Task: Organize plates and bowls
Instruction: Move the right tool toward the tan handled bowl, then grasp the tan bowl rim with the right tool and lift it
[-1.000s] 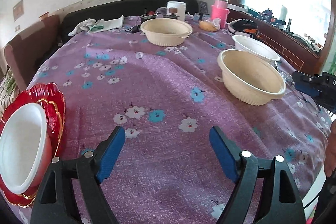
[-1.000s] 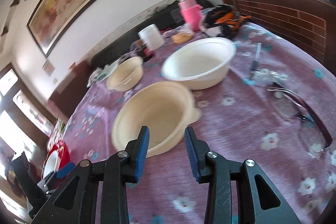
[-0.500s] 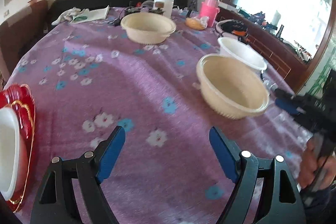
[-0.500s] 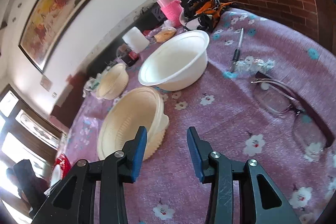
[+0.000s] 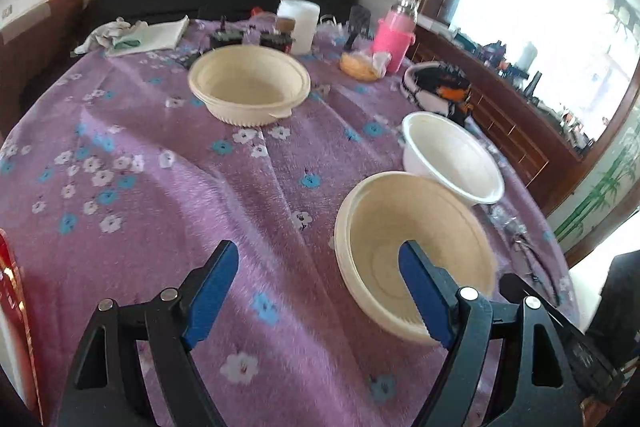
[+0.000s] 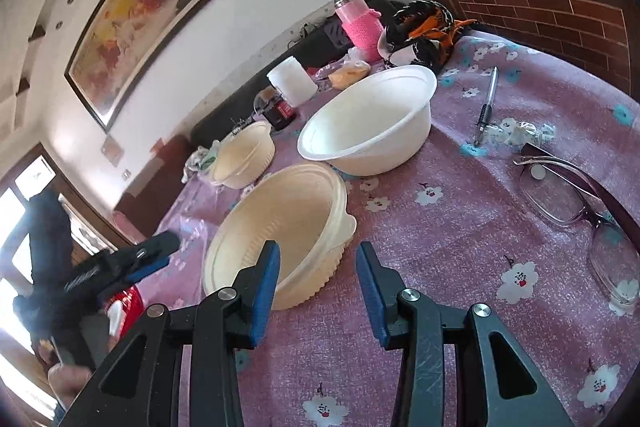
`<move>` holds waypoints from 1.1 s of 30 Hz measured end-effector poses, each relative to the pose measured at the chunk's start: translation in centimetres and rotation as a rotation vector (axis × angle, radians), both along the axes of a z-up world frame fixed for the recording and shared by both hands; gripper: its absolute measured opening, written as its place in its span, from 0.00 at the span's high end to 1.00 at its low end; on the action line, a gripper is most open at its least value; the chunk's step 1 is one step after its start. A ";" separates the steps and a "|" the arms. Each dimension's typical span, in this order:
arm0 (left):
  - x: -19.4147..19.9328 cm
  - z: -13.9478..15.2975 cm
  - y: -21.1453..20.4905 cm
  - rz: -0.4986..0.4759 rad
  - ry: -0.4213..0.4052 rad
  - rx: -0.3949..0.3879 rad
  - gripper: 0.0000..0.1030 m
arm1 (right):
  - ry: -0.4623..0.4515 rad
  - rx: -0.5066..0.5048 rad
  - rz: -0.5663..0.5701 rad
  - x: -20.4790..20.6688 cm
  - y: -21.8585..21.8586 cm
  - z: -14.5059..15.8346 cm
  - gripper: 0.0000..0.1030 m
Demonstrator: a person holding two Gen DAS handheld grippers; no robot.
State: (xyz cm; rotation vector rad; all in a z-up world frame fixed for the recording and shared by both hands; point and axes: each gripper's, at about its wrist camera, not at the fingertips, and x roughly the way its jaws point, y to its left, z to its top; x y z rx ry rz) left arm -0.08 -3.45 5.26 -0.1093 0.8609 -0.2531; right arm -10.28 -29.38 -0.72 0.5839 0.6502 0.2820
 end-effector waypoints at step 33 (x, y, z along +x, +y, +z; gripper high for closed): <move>-7.2 0.1 2.5 -0.038 0.039 0.094 0.53 | 0.080 -0.026 0.208 -1.2 6.0 1.5 0.80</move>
